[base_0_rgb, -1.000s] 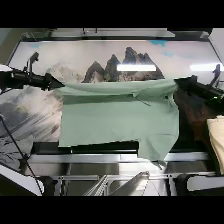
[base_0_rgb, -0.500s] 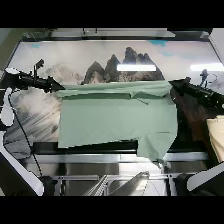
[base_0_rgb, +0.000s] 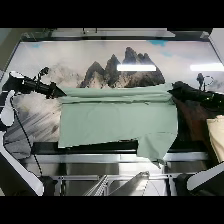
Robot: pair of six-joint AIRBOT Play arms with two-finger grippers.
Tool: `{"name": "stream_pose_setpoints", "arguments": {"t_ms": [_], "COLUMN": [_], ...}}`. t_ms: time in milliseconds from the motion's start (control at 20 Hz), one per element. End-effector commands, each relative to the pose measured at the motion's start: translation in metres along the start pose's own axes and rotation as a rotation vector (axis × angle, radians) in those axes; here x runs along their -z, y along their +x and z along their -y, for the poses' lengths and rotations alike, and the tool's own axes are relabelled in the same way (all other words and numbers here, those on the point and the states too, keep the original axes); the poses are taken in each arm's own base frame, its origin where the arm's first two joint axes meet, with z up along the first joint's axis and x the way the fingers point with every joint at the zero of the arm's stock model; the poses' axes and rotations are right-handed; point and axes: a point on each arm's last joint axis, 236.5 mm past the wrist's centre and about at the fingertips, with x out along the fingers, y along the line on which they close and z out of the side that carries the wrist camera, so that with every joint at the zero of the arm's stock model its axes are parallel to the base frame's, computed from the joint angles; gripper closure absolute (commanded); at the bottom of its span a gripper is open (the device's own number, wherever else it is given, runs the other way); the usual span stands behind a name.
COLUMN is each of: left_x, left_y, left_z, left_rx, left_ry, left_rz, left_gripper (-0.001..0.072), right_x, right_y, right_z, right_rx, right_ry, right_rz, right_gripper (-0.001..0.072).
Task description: Fold the shirts.
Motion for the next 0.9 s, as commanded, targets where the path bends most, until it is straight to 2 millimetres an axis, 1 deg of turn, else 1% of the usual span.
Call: {"name": "stream_pose_setpoints", "arguments": {"t_ms": [0, 50, 200, 350, 400, 450, 500, 550, 600, 650, 700, 750, 800, 850], "left_x": [0.000, 0.001, 0.001, 0.006, 0.008, 0.007, 0.005, 0.001, -0.003, -0.006, -0.006, -0.001, 0.003, 0.012], "left_y": [0.002, 0.002, 0.002, 0.002, -0.001, -0.004, -0.010, -0.018, -0.024, -0.035, -0.044, -0.054, -0.062, -0.070], "left_z": [-0.004, -0.003, -0.003, 0.000, 0.004, 0.009, 0.012, 0.015, 0.020, 0.024, 0.029, 0.034, 0.035, 0.036], "left_rx": [-0.009, -0.006, -0.005, 0.007, 0.016, 0.019, 0.018, 0.015, 0.009, 0.005, 0.005, 0.010, 0.012, 0.023], "left_ry": [-0.005, -0.005, -0.006, -0.005, -0.008, -0.017, -0.013, -0.018, -0.025, -0.034, -0.046, -0.070, -0.109, -0.159], "left_rz": [0.007, 0.001, -0.001, -0.020, -0.037, -0.042, -0.040, -0.032, -0.027, -0.018, -0.025, -0.042, -0.044, -0.053], "left_gripper": [0.0693, 0.0694, 0.0693, 0.0682, 0.0454, 0.0320, 0.0178, 0.0042, 0.0009, 0.0009, 0.0009, 0.0009, 0.0009, 0.0009], "right_x": [0.005, 0.008, 0.011, 0.011, 0.009, 0.005, 0.000, -0.006, -0.012, -0.019, -0.024, -0.025, -0.023, -0.015], "right_y": [0.003, 0.005, 0.012, 0.011, 0.008, 0.004, -0.002, -0.008, -0.016, -0.025, -0.035, -0.048, -0.062, -0.076], "right_z": [0.013, 0.015, 0.011, 0.008, 0.005, 0.000, -0.007, -0.016, -0.024, -0.034, -0.044, -0.053, -0.059, -0.068], "right_rx": [0.060, 0.072, 0.070, 0.064, 0.060, 0.063, 0.065, 0.068, 0.075, 0.078, 0.082, 0.100, 0.129, 0.154], "right_ry": [-0.016, -0.024, -0.032, -0.034, -0.041, -0.055, -0.073, -0.095, -0.119, -0.141, -0.147, -0.152, -0.158, -0.171], "right_rz": [-0.024, -0.034, -0.048, -0.049, -0.046, -0.036, -0.022, -0.006, 0.013, 0.033, 0.050, 0.054, 0.042, 0.013], "right_gripper": [0.0691, 0.0690, 0.0690, 0.0688, 0.0649, 0.0486, 0.0411, 0.0411, 0.0411, 0.0406, 0.0334, 0.0271, 0.0282, 0.0284]}}
